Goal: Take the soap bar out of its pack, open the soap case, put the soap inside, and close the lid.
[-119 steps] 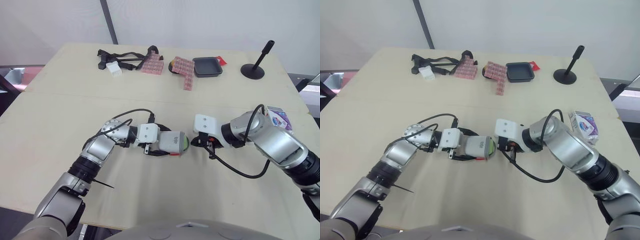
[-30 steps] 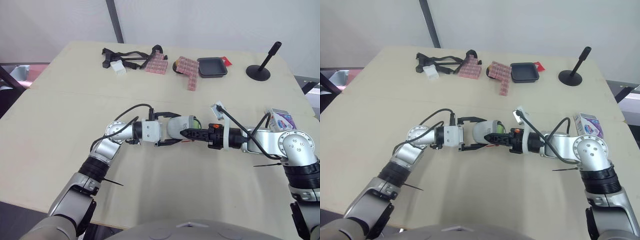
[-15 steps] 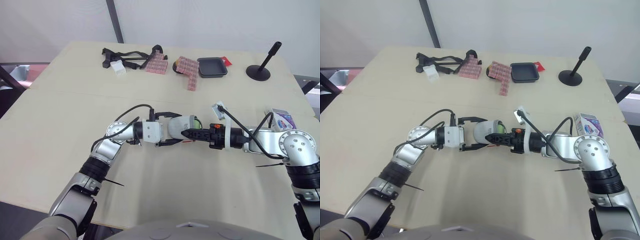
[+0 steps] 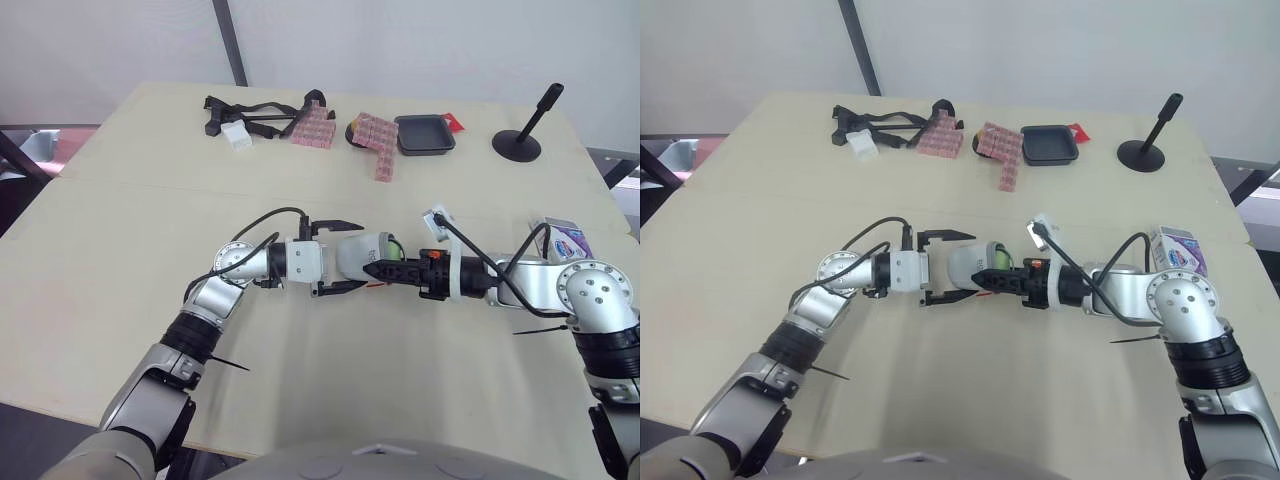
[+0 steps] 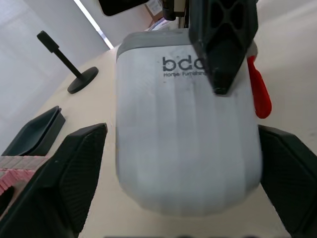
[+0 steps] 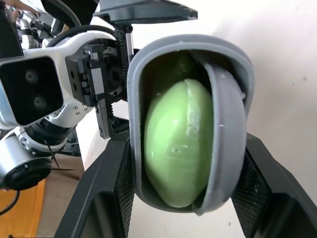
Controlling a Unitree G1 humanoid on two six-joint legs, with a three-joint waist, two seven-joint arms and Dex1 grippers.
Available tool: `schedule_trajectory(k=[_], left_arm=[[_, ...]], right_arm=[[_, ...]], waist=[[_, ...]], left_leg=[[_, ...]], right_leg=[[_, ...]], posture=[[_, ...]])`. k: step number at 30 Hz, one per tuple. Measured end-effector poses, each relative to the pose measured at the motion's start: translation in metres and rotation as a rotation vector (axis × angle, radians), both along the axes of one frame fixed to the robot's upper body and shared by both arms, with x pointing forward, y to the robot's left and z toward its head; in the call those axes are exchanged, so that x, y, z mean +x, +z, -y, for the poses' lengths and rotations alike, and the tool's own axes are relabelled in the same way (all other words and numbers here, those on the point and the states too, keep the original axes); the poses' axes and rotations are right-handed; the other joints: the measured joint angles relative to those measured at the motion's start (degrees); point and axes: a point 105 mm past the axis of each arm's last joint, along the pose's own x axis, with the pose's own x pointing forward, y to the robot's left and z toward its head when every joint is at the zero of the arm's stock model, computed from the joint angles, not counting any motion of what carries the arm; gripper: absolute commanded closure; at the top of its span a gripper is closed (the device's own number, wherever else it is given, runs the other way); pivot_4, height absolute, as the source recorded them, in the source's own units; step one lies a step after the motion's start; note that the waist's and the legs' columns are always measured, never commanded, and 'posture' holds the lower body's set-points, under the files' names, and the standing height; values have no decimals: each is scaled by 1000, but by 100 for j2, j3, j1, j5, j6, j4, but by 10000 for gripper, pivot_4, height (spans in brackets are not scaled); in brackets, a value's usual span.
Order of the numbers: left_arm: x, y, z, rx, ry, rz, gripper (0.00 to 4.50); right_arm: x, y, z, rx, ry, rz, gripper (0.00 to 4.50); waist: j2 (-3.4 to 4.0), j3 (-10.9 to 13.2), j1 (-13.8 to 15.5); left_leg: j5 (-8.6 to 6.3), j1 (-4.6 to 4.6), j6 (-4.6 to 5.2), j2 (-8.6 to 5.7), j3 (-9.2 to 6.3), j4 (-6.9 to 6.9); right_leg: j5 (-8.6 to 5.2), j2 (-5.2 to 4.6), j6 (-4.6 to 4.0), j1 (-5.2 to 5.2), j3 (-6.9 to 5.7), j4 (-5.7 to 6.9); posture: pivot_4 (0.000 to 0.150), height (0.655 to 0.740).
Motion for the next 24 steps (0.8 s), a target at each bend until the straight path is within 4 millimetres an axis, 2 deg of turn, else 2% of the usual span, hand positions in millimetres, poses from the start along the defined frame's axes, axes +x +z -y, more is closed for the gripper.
schedule_trajectory(k=[6,13,16,19,24], left_arm=[[1,-4,-2,12,-33,-153,0],[3,-1,-12,91,-83,-239,0],[8,5,-19,93,-74,-316,0],[14,20,-21,58,-61,-398,0],[7,32,-15,73,-97,-590,0]], right_arm=[[-3,0,-1,2,17,-1,24417],[-5,-1,2,-15,39,6,24417],[-5,-8,14,-130,55,25,24417],[-11,-14,19,-262,137,69,24417],[-8,-1,28,-485,271,249,24417]], waist=[[0,0,1],[0,0,3],[0,1,11],[2,3,9],[2,6,6]], left_leg=[[0,4,0,0,0,0],[0,6,0,0,0,-1],[0,4,0,-1,-1,-1],[0,-1,0,-1,-2,-1],[-2,0,-3,1,-2,-4]], right_leg=[[0,0,0,-1,0,-1],[0,-1,0,-1,-1,-3],[0,0,0,-4,-4,-3],[0,2,0,-4,-3,1],[0,4,0,-2,-3,-3]], posture=[[1500,7400],[1500,7400],[1500,7400],[1500,7400],[1500,7400]])
